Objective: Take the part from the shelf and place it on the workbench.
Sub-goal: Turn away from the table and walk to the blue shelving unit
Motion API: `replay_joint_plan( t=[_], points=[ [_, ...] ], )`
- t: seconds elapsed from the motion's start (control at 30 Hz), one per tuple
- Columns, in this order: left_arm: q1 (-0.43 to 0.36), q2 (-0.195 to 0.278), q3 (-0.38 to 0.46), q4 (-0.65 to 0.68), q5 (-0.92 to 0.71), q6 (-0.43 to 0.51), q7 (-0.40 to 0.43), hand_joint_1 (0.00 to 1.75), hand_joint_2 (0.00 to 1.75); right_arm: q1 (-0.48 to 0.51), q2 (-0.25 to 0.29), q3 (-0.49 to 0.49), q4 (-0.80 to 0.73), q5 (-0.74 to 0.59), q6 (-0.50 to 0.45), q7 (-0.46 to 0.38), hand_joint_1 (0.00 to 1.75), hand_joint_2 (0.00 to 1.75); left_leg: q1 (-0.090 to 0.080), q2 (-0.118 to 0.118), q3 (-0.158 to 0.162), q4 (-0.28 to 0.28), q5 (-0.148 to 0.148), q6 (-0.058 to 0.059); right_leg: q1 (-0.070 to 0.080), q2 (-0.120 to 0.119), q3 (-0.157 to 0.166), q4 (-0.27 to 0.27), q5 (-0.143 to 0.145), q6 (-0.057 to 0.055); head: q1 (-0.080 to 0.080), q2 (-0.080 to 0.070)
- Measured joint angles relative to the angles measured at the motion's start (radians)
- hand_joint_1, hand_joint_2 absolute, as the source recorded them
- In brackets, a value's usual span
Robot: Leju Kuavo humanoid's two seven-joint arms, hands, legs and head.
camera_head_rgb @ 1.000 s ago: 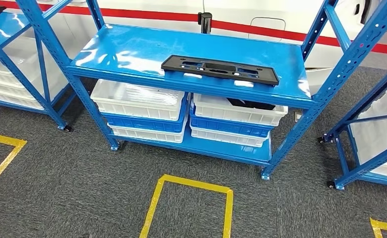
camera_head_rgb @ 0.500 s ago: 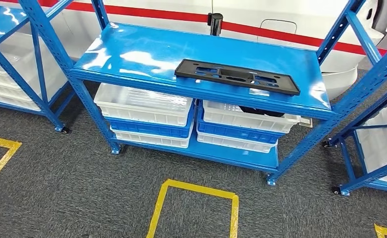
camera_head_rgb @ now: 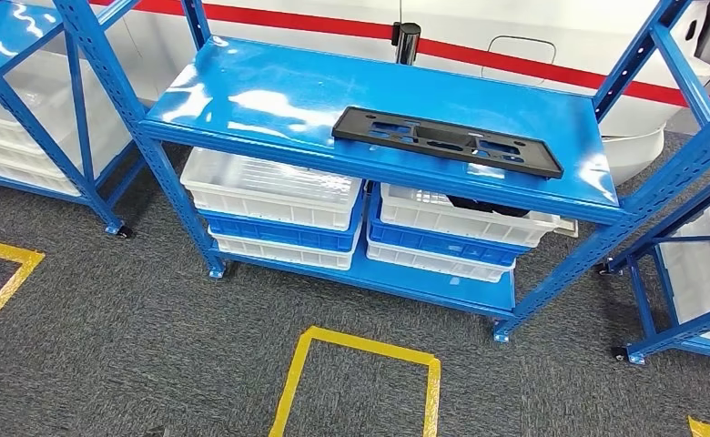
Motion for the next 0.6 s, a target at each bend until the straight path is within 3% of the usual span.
replay_joint_plan(
  t=[0.2, 0.33, 0.4, 0.43, 0.47, 0.53, 0.6],
  points=[
    [0.0, 0.0, -0.007, 0.0, 0.0, 0.0, 0.002, 0.0, 1.75, 0.001, 0.001, -0.003, 0.0, 0.0, 0.0, 0.003, 0.0, 1.75, 0.001, 0.001, 0.007, -0.006, 0.001, 0.0, 0.002, 0.0, 0.003, 0.002, 0.0, 0.003, 0.0, 0.0],
    [0.0, 0.001, -0.009, 0.0, 0.0, 0.001, 0.004, 0.0, 1.75, 0.001, 0.002, -0.007, 0.0, -0.002, 0.0, 0.01, 0.0, 0.0, -0.004, 0.001, 0.009, -0.007, -0.002, 0.005, -0.001, 0.0, 0.003, -0.006, 0.002, 0.009, 0.0, 0.0],
    [0.0, 0.003, -0.009, 0.0, 0.0, 0.001, 0.005, 0.0, 1.75, 0.0, 0.004, -0.008, 0.0, -0.003, 0.001, 0.011, 0.0, 0.0, -0.005, 0.004, 0.018, -0.022, 0.0, 0.019, -0.004, 0.0, 0.005, -0.008, 0.002, 0.018, 0.0, 0.0],
    [0.0, 0.003, -0.01, 0.0, 0.0, 0.001, 0.005, 0.0, 1.75, -0.001, 0.005, -0.008, 0.0, -0.004, 0.001, 0.011, 0.0, 0.0, -0.002, 0.006, 0.026, -0.035, 0.004, 0.026, -0.004, -0.001, -0.003, 0.013, -0.007, 0.016, 0.001, 0.0],
    [0.0, 0.002, -0.01, 0.0, 0.0, 0.001, 0.006, 0.0, 1.75, -0.002, 0.005, -0.008, -0.001, -0.004, 0.002, 0.011, 0.0, 0.0, 0.001, 0.01, 0.033, -0.046, 0.009, 0.031, -0.004, -0.001, -0.025, 0.059, -0.026, 0.009, 0.002, 0.0],
    [-0.001, 0.001, -0.01, 0.0, 0.0, 0.001, 0.006, 0.0, 1.75, -0.001, 0.005, -0.009, -0.001, -0.004, 0.002, 0.011, 0.0, 0.0, 0.002, 0.016, 0.039, -0.053, 0.01, 0.036, -0.003, -0.002, -0.103, 0.197, -0.08, -0.008, 0.004, 0.0],
    [-0.001, 0.001, -0.01, 0.0, 0.0, 0.001, 0.006, 0.0, 1.75, -0.001, 0.006, -0.009, -0.001, -0.004, 0.002, 0.011, 0.0, 0.0, 0.002, 0.019, 0.04, -0.053, 0.008, 0.037, -0.003, -0.002, -0.153, 0.276, -0.108, -0.014, 0.004, 0.0]
  ],
)
